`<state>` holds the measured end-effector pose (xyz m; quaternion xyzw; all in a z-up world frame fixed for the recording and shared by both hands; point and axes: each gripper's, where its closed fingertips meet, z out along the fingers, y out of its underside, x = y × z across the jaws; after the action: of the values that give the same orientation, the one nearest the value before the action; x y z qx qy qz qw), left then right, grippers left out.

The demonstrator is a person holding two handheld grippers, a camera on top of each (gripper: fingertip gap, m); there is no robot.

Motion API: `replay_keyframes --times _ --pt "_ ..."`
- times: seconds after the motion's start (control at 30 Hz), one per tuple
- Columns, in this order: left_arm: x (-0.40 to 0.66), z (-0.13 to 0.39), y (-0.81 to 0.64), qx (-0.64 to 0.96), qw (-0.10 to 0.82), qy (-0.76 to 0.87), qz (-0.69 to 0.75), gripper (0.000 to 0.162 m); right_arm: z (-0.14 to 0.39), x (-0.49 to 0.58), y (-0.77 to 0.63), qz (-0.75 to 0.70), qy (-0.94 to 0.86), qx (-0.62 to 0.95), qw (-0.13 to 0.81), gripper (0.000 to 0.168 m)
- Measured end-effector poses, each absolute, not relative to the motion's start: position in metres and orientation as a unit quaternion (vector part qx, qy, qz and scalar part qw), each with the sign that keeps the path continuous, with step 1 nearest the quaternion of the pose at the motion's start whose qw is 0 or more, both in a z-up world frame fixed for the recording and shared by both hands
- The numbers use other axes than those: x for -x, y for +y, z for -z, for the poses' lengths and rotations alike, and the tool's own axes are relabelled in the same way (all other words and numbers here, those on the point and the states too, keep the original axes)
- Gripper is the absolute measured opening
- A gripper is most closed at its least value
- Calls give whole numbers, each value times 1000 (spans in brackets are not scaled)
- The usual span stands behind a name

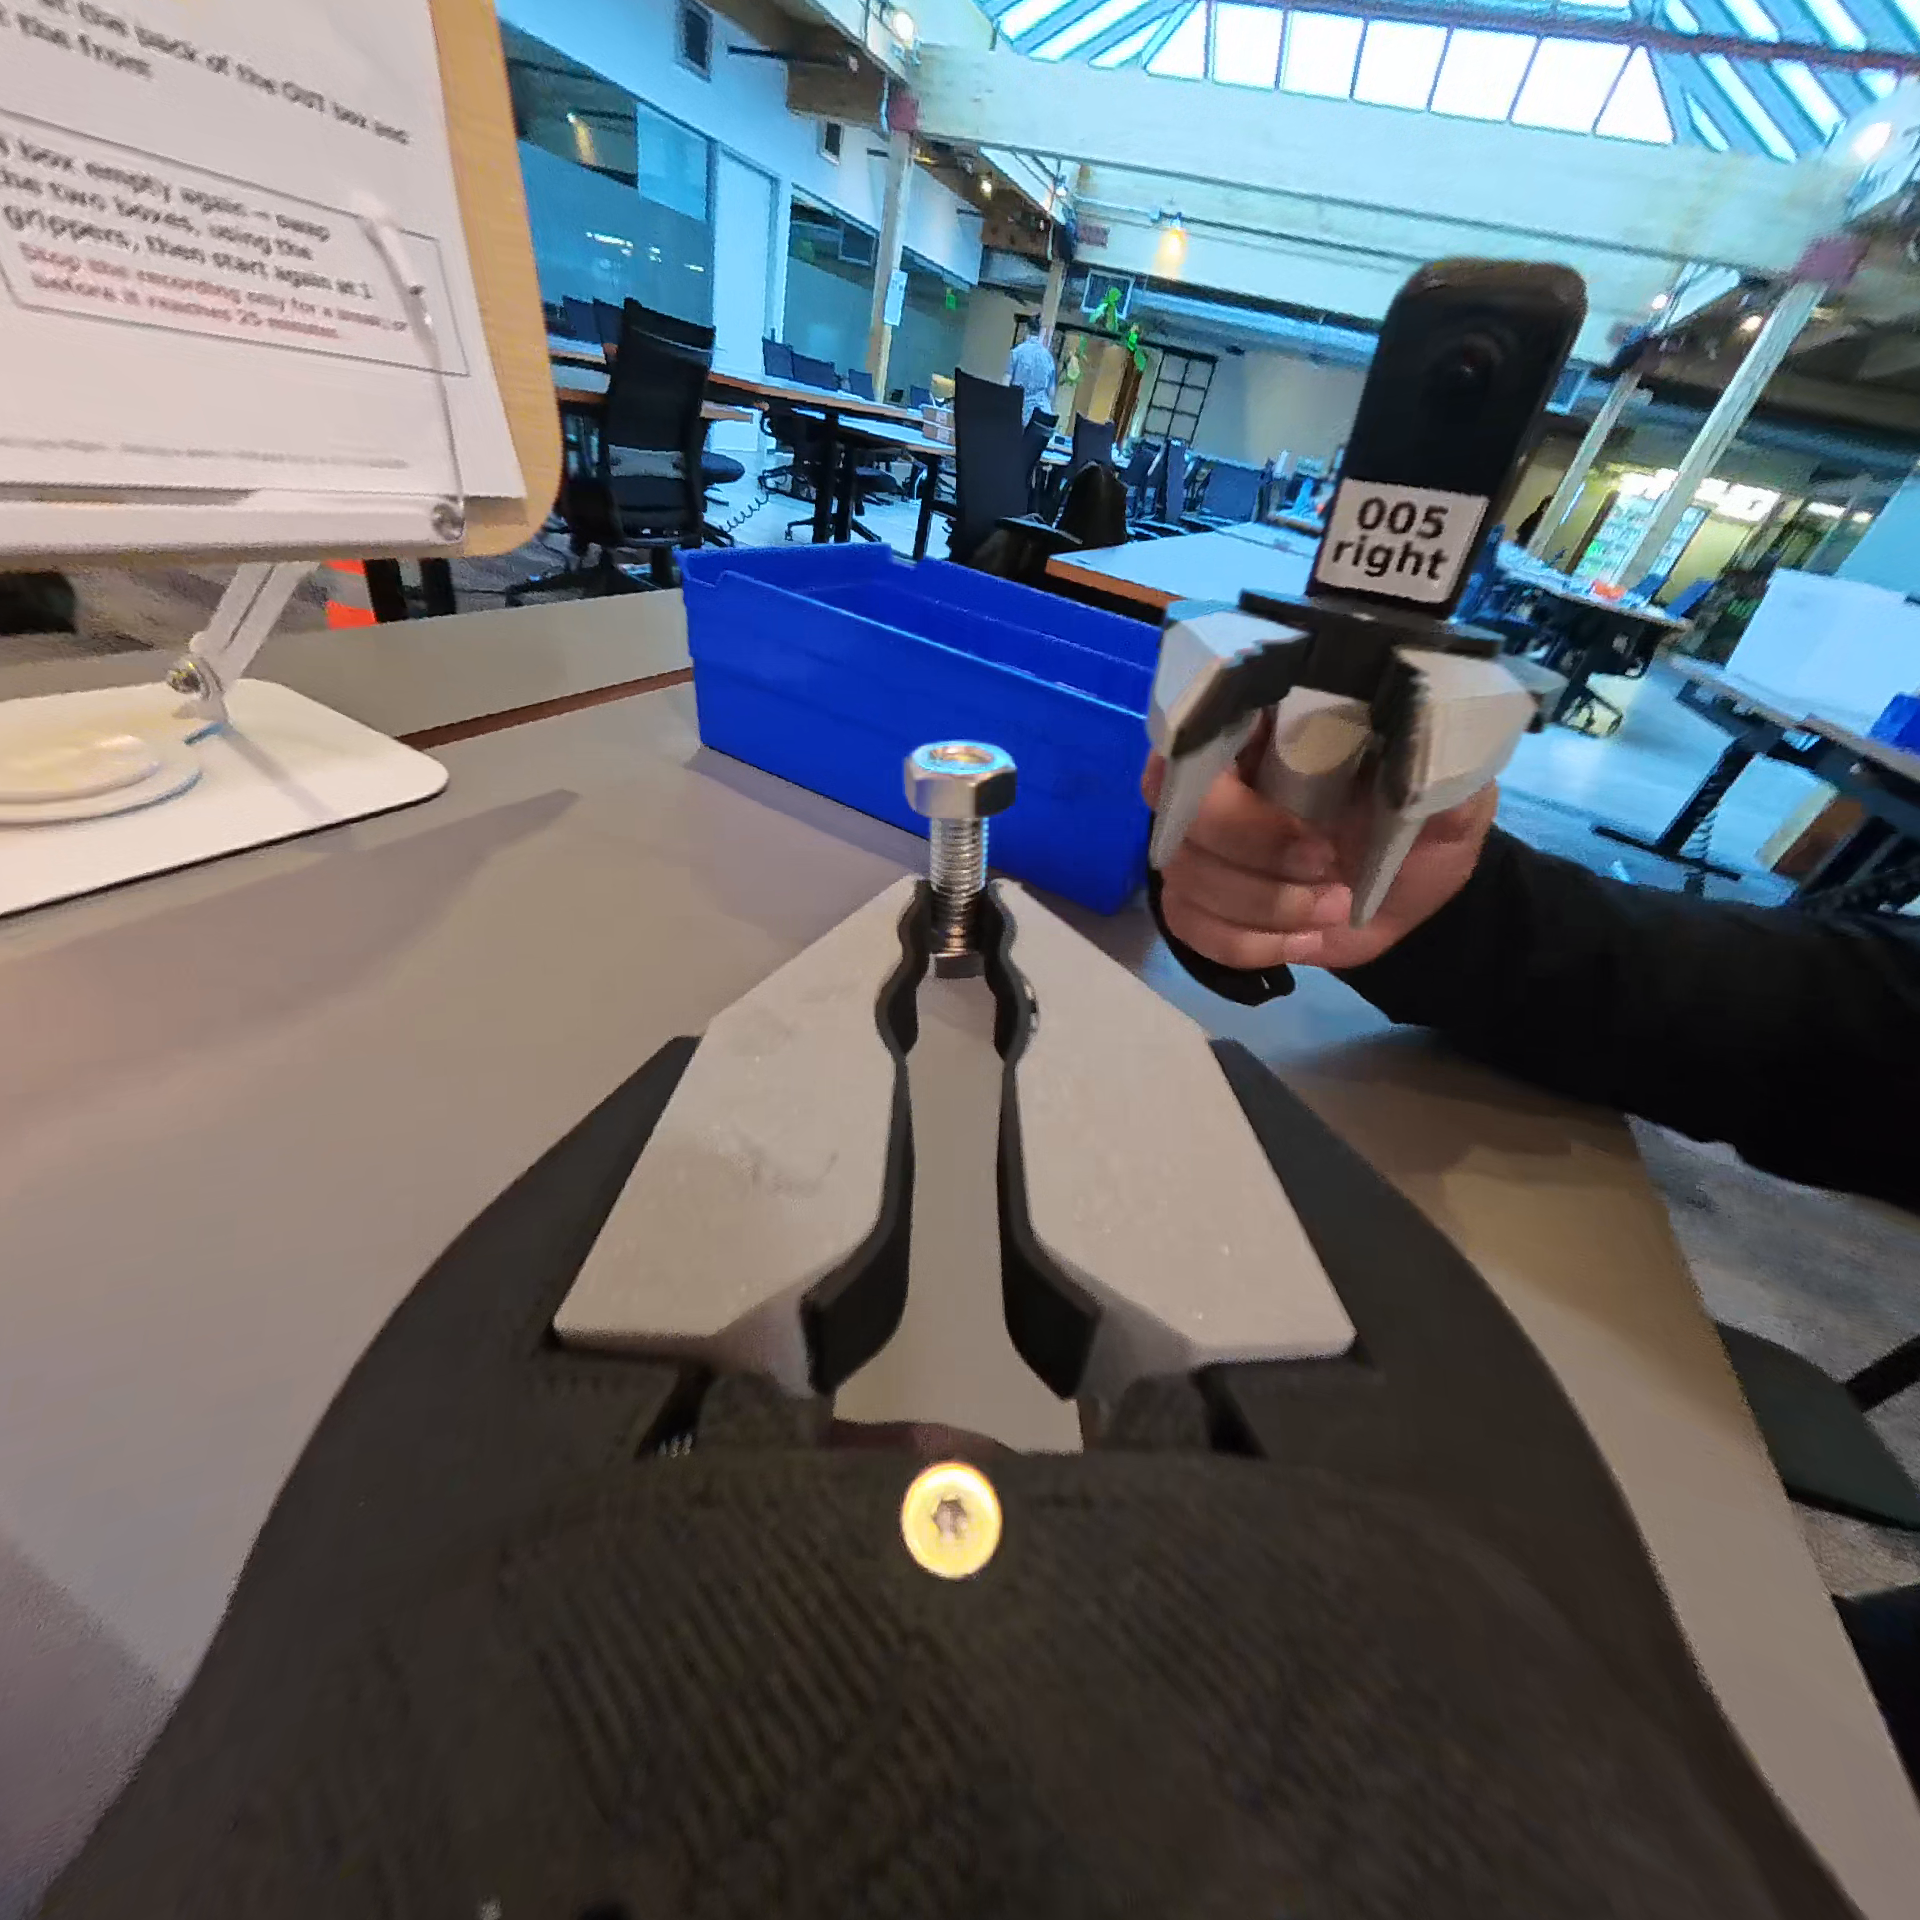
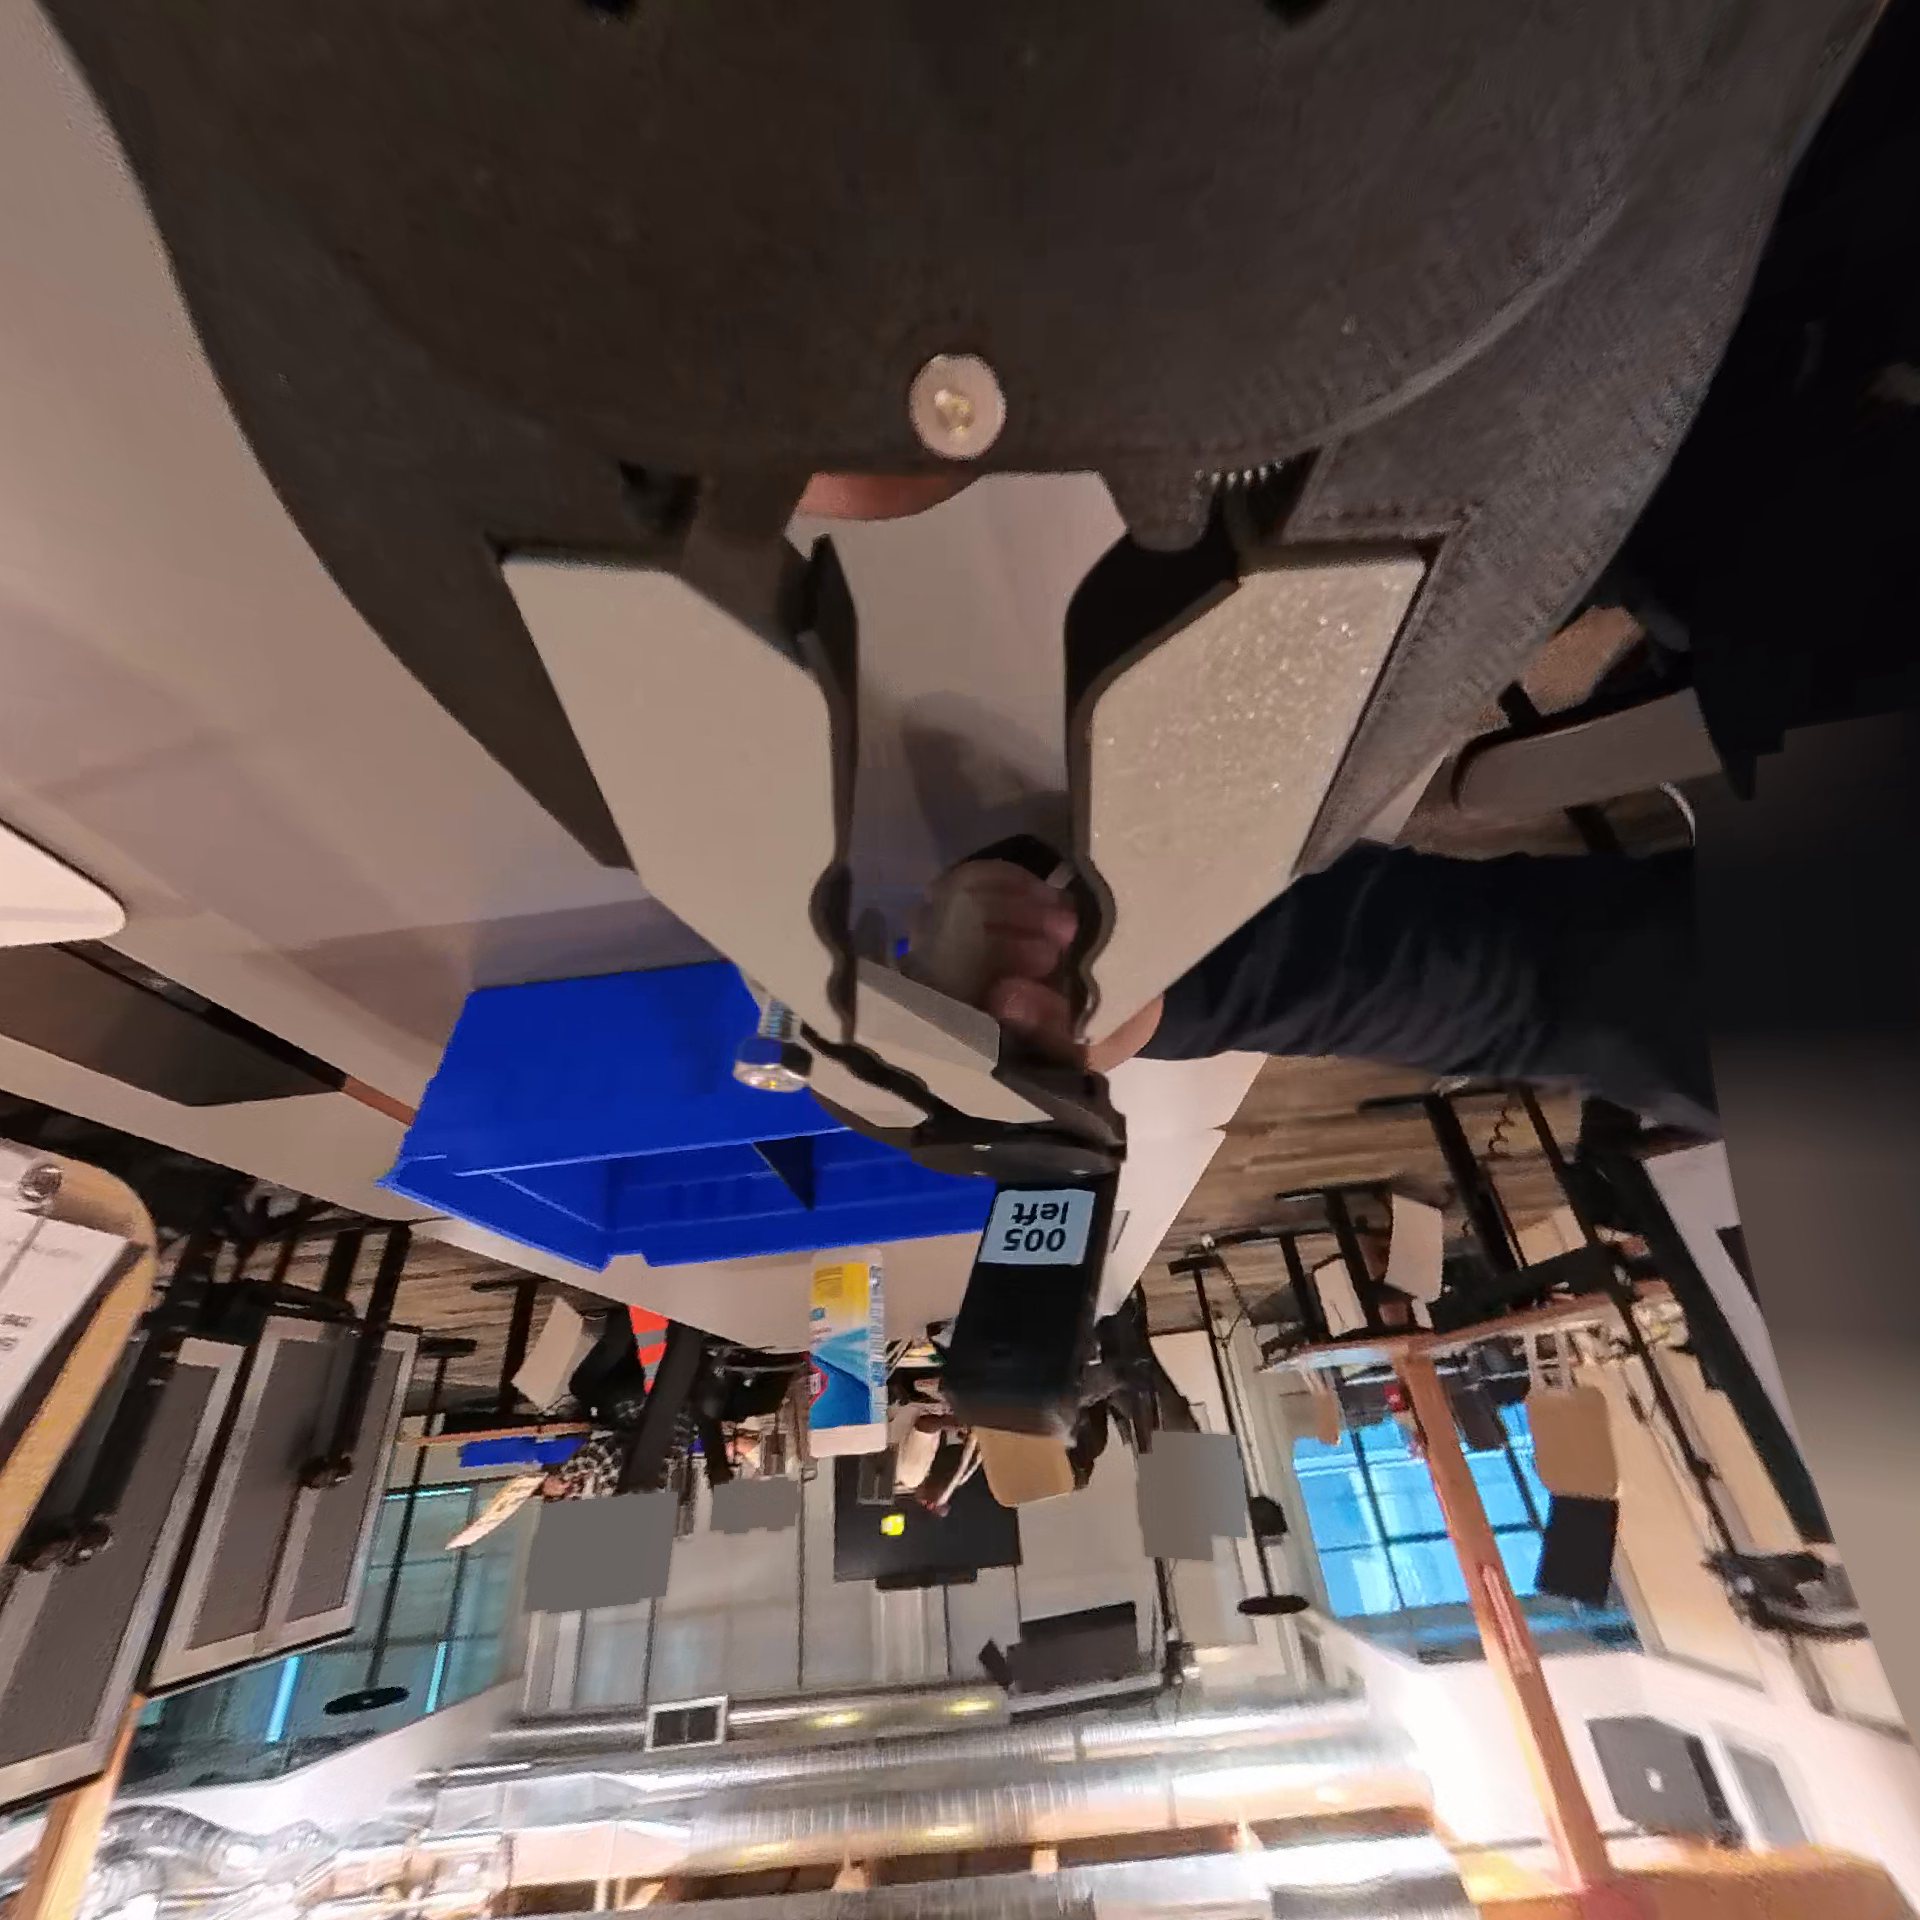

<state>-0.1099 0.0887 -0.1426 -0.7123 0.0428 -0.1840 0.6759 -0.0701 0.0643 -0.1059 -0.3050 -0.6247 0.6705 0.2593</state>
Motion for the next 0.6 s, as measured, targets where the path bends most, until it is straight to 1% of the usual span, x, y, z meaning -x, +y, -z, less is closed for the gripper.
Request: replay_keyframes --times 0.07,0.1,0.23,0.3,0.37,0.47,0.5,0.53,0.57,0.6 --pt "113 143 89 711 678 36 185 6 107 74 69 -668 -618 321 262 51" --pt "110 143 89 711 677 42 187 6 109 76 70 -665 -618 327 264 55" --pt "83 145 88 710 667 91 207 6 118 84 67 -652 -622 344 265 65" --pt "69 147 87 708 662 119 214 6 121 84 60 -651 -628 340 258 66" --pt "64 149 88 713 659 128 203 6 125 81 51 -648 -643 325 246 56" --pt "78 151 91 720 663 108 174 7 125 82 57 -630 -650 324 276 60" --pt "86 149 91 719 666 92 173 7 124 81 60 -630 -648 324 280 55" --pt "94 148 91 718 669 73 177 7 121 77 60 -640 -647 312 272 28" --pt "105 148 92 720 669 48 177 6 116 72 58 -655 -643 300 261 21" --pt "112 148 92 721 668 32 180 6 112 71 60 -664 -633 302 258 28"
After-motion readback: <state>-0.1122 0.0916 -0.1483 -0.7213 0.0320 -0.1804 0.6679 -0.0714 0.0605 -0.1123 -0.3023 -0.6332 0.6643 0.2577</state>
